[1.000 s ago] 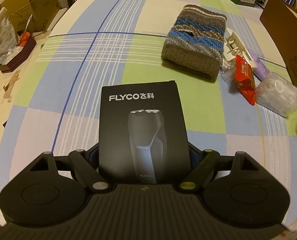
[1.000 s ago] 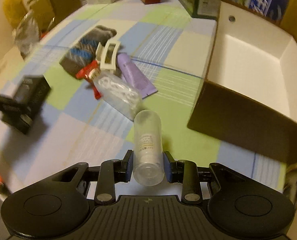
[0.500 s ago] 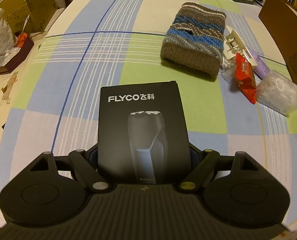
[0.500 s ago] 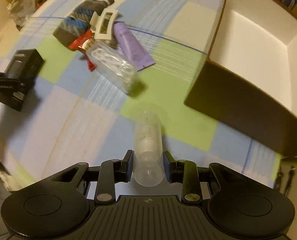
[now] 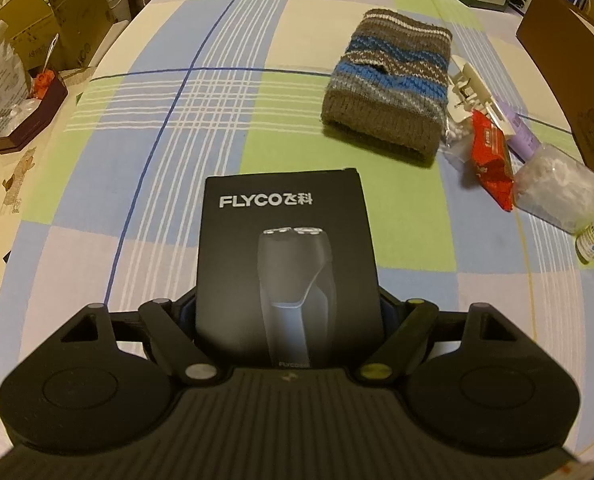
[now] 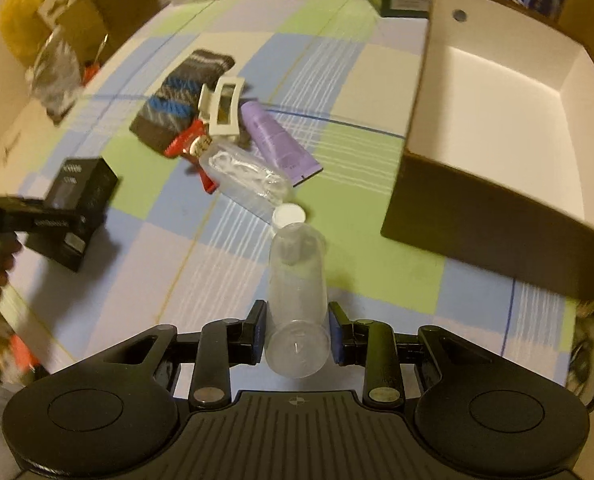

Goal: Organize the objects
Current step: 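Lift the FLYCO box with the left tool while the right tool carries the cup to the cardboard box, then lower the FLYCO box into the cardboard box and open the left tool while the right tool releases the cup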

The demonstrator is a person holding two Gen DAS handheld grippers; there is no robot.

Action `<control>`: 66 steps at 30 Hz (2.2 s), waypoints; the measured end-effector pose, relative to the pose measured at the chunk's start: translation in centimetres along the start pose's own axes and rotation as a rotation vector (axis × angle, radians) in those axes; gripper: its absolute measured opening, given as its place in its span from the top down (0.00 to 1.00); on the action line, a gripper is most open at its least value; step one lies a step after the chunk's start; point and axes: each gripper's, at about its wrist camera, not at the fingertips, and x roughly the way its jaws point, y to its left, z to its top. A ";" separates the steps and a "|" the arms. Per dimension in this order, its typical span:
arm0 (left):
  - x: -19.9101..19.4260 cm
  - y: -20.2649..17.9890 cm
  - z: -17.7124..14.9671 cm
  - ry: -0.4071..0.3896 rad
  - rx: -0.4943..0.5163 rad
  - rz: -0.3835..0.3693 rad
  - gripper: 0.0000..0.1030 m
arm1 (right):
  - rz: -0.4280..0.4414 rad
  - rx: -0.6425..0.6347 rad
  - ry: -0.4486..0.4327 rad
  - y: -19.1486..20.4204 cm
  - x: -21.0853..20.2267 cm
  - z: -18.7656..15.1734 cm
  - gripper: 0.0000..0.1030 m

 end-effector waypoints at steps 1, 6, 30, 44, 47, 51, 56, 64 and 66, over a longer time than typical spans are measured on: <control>0.0 0.0 0.1 0.000 0.000 -0.001 0.25 | 0.005 0.013 -0.009 -0.1 -0.2 -0.2 0.72; -0.5 0.0 0.3 -0.012 0.003 0.016 0.26 | 0.013 0.076 -0.052 -1.0 -1.4 -0.9 0.72; -11.7 -13.7 7.5 -0.216 0.163 -0.208 0.26 | 0.014 0.153 -0.311 -9.3 -10.0 -0.7 0.72; -11.0 -30.9 14.4 -0.270 0.294 -0.348 0.26 | -0.066 0.170 -0.407 -17.6 -11.2 3.1 0.72; -9.7 -33.6 15.2 -0.252 0.306 -0.341 0.26 | -0.081 0.174 -0.401 -19.0 -10.4 3.7 0.72; -7.3 -36.2 15.9 -0.208 0.308 -0.311 0.26 | -0.097 0.185 -0.371 -20.7 -9.0 4.4 0.72; -3.8 -38.7 16.0 -0.132 0.303 -0.266 0.26 | -0.129 0.176 -0.318 -21.9 -6.9 4.6 0.72; -0.2 -41.0 15.5 -0.053 0.311 -0.229 0.25 | -0.131 0.177 -0.249 -23.6 -4.5 4.8 0.72; 0.2 -41.3 15.5 -0.050 0.317 -0.221 0.25 | -0.131 0.178 -0.241 -24.0 -4.1 4.8 0.72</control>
